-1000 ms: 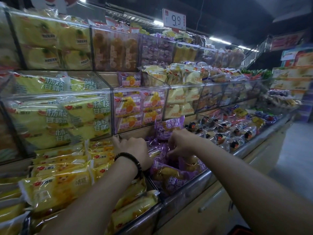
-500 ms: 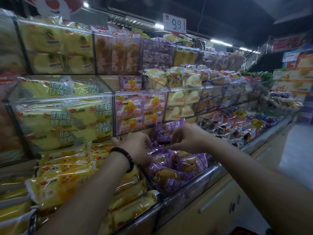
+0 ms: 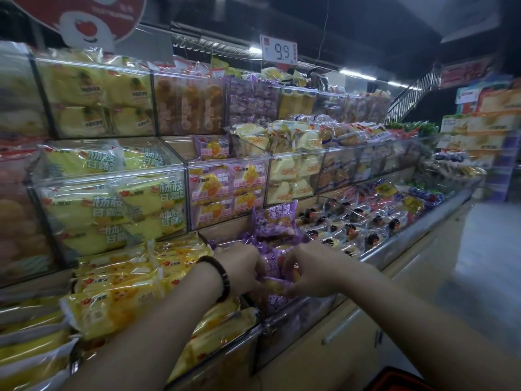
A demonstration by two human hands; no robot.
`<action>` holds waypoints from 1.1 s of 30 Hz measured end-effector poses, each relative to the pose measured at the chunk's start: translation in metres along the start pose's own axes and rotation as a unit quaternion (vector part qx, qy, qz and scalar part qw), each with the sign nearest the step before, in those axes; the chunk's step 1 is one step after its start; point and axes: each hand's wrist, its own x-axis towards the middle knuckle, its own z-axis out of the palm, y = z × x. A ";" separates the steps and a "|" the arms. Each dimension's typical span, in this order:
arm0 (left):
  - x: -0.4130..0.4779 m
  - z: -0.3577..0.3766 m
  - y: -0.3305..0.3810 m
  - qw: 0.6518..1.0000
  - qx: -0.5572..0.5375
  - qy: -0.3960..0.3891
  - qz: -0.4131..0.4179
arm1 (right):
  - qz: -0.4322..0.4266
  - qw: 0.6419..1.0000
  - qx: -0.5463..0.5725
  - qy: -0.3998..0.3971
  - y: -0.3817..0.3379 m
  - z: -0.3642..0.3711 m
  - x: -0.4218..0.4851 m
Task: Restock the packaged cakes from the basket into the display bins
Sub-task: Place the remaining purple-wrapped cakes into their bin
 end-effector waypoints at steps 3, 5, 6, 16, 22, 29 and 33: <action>-0.004 -0.003 -0.001 0.999 0.021 0.027 -0.022 | 0.006 1.000 0.015 -0.013 -0.002 0.003 -0.002; -0.007 -0.005 0.000 0.998 0.030 0.036 -0.041 | 0.002 1.000 0.014 -0.001 -0.002 0.006 -0.001; -0.009 -0.006 0.001 0.997 0.035 0.041 -0.046 | 0.001 1.000 0.009 0.005 -0.003 0.005 0.001; -0.016 -0.003 0.003 0.987 0.079 0.090 -0.109 | 0.021 0.996 -0.045 0.070 -0.015 0.003 0.042; -0.008 0.002 0.012 0.990 0.062 0.045 -0.119 | -0.009 0.991 -0.067 0.118 -0.019 0.018 0.055; 0.006 -0.001 0.021 0.990 0.062 -0.013 -0.123 | 0.013 0.979 -0.084 0.183 -0.006 0.027 0.051; 0.010 0.002 0.024 0.986 0.100 -0.019 -0.131 | 0.031 0.978 -0.053 0.198 0.001 0.034 0.050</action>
